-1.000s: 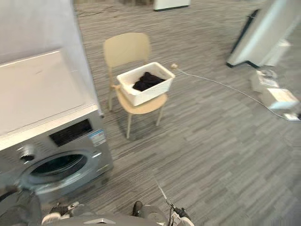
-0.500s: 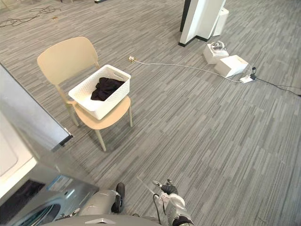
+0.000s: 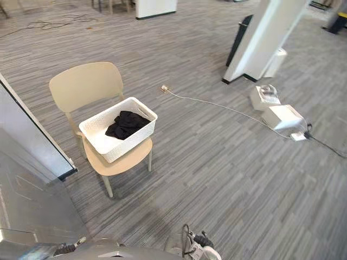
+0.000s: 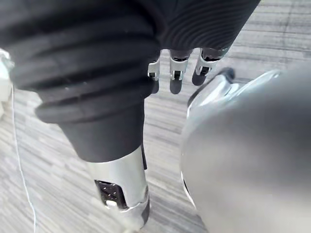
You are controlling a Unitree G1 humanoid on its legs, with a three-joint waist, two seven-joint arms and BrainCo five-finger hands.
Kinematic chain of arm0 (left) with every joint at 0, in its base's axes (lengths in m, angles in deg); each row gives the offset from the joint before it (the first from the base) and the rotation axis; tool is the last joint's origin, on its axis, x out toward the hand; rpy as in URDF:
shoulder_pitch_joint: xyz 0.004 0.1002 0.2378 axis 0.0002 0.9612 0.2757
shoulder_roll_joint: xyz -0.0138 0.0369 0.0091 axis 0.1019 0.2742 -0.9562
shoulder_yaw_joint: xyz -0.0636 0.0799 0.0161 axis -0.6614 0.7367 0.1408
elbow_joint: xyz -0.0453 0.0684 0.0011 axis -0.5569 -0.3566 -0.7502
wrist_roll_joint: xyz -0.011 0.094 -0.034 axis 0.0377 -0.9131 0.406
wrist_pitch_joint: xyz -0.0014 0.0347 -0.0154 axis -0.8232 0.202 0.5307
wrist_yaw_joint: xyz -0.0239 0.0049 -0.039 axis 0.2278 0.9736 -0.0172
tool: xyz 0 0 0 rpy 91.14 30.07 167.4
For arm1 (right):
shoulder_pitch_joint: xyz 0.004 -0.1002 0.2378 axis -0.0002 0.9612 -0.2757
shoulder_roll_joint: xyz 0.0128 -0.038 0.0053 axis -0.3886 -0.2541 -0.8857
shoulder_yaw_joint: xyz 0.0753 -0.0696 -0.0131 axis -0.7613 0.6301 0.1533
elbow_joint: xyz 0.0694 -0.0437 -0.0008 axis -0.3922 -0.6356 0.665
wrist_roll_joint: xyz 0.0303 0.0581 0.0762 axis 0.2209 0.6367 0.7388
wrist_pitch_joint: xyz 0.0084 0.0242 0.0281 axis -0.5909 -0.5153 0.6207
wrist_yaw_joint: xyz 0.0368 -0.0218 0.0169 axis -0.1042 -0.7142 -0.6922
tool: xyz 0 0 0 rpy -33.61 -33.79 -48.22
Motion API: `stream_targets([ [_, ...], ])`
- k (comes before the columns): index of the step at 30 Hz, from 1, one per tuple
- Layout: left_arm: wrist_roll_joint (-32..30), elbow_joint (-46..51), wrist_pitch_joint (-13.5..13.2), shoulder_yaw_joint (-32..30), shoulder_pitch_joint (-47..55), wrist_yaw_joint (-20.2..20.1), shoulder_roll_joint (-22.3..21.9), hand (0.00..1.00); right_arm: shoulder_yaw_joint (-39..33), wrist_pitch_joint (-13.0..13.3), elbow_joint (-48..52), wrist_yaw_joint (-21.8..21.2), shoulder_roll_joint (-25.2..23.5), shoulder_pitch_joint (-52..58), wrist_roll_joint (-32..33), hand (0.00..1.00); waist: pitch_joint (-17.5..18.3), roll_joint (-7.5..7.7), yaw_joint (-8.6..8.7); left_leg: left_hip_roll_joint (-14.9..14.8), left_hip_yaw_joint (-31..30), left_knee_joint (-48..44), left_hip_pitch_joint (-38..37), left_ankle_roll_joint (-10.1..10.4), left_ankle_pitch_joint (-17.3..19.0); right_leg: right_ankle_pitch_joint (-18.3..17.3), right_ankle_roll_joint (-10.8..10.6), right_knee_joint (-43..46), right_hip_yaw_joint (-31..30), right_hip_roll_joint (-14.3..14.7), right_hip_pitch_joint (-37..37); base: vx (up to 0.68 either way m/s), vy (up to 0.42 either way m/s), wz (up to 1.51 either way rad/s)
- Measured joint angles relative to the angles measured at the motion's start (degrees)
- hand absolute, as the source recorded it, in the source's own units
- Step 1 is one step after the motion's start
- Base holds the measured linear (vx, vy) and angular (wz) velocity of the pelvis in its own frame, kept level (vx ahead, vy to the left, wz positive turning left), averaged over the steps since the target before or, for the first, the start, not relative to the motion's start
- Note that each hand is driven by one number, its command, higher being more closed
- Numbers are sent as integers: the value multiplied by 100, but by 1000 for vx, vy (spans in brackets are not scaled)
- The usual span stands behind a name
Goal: Pick up the laundry basket with both hands and put the clothes into the washing machine.
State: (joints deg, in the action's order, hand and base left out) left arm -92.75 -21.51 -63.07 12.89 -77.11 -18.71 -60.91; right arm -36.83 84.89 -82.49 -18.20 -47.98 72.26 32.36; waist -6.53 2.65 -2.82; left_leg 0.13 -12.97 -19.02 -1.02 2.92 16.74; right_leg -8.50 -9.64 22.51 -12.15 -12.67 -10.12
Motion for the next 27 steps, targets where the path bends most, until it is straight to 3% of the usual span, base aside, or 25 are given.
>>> stream_targets([
  [1, -13, 39, -63, -264, 119, -10, -2, 0, 63, -18, -22, 0, -42, 66, -25, 0, 128, 141, -44, -185, -97, -154, -38, 213, 223, 248, 135, -12, 357, 127, 26, 177, -629, 48],
  [2, -10, 45, -74, -398, 156, -8, -22, 0, 98, -31, -37, 0, -53, 75, -31, 0, 182, 146, -64, -321, -124, -243, -35, 309, 325, -71, -84, 21, 525, 212, 45, 233, -618, 25],
  [3, 54, -37, -76, -579, 180, -24, -161, 0, 136, -40, -121, -2, 26, -3, -60, 0, 244, -103, -70, -706, -194, -660, 155, 383, 351, -240, 23, 7, 791, 584, 133, 176, -463, 36],
  [5, 167, 4, -91, -782, 167, -97, -289, 0, 190, -53, -143, 11, 155, -77, -100, 0, 245, -221, -27, -993, -86, -1786, 938, -108, -186, -270, 284, -216, 1296, 846, 319, 152, -530, 82],
  [6, 213, -11, -78, -774, 162, -123, -353, 0, 254, -33, -122, 28, 248, -103, -93, 0, 79, -288, -55, -1304, 429, -2304, 1263, -363, -635, -196, 464, -487, 1588, 979, 641, 143, -571, 98],
  [7, 219, -13, -68, -750, 155, -124, -365, 0, 325, -33, -125, 40, 309, -101, -86, 0, -4, -299, -104, -1490, 927, -2594, 1394, -381, -669, -169, 579, -652, 1765, 990, 862, 163, -478, 113],
  [8, 213, -16, -60, -564, 235, -126, -335, 0, 441, -25, -113, 53, 362, -82, 3, 0, -13, -296, -156, -1654, 1947, -2826, 1488, -402, -589, -102, 695, -1054, 2085, 954, 1249, 163, -386, 100],
  [9, 211, -14, -62, -490, 278, -132, -308, 0, 461, -20, -109, 50, 370, -81, 5, 0, -9, -289, -154, -1661, 2354, -2762, 1478, -376, -535, -72, 715, -1231, 2248, 933, 1396, 145, -274, 124],
  [11, 208, -13, -67, -312, 273, -200, -276, 0, 374, -10, -2, 53, 392, -109, 148, 0, -13, -310, -139, -1375, 3507, -2028, 1406, -217, -364, -27, 710, -1625, 2877, 909, 1711, 110, -180, 138],
  [12, 201, -22, -66, -284, 275, -217, -271, 0, 334, -5, 62, 56, 397, -116, 186, 0, -5, -325, -146, -1226, 3730, -1687, 1383, -212, -360, -30, 708, -1689, 3039, 910, 1739, 127, -135, 144],
  [13, 189, -85, -55, -258, 278, -248, -256, 0, 187, 22, 88, 63, 410, -202, 238, 0, -4, -343, -145, -875, 4138, -875, 1276, -205, -414, -26, 698, -1766, 3339, 914, 1775, 147, -104, 126],
  [14, 91, -252, -28, -285, 319, -327, -253, 0, 48, 24, 98, 116, 426, -284, 289, 0, 4, -390, -190, -556, 4655, 110, 1075, -627, -724, -35, 680, -1827, 3557, 978, 1778, 126, -79, 100],
  [16, 0, -359, 69, -436, 340, -361, -228, 0, 52, 32, 126, 158, 362, -469, 399, 0, 4, -310, -227, -375, 4568, 357, 1001, -911, -881, -79, 622, -1824, 3562, 933, 1780, 113, -19, 44],
  [18, -81, -446, 123, -605, 381, -366, -172, 0, 166, 42, 270, 164, 224, -550, 451, 0, -25, -177, -232, -197, 4477, 486, 881, -906, -767, -299, 534, -1480, 3611, 780, 1746, 126, 21, 34],
  [20, -207, -539, 162, -536, 358, -362, -149, 0, 408, 69, 366, 158, 149, -526, 530, 0, 3, -208, -181, -115, 4378, 784, 664, -853, -794, -449, 381, -88, 3401, 561, 1242, 120, 68, 33],
  [22, -369, -532, 165, -301, 191, -333, -68, 0, 745, 62, 693, 97, -89, -349, 622, 0, -1, -170, -22, -68, 4078, 979, 425, -776, -846, -170, -169, 1922, 2878, 432, 468, 167, 88, 65],
  [24, -411, -491, 165, 12, 6, -303, 107, 0, 1021, 90, 1070, 8, -179, -75, 630, 0, -10, -58, 120, 1, 3776, 1083, 176, -757, -869, -141, -214, 2940, 2508, 435, 33, 213, 1, 80],
  [25, -427, -455, 159, 166, -153, -238, 191, 0, 1022, 120, 1251, 11, -199, 32, 685, 0, -16, 53, 162, 50, 3644, 1145, -12, -791, -955, -307, -192, 3039, 2489, 348, -13, 202, -25, 75],
  [27, -442, -274, 141, 540, -397, -151, 281, 0, 958, 168, 1642, 37, -187, 206, 807, 0, -18, 76, 229, 54, 3341, 1163, -160, -765, -980, -561, -52, 2611, 2521, 227, -22, 172, -52, 88],
])
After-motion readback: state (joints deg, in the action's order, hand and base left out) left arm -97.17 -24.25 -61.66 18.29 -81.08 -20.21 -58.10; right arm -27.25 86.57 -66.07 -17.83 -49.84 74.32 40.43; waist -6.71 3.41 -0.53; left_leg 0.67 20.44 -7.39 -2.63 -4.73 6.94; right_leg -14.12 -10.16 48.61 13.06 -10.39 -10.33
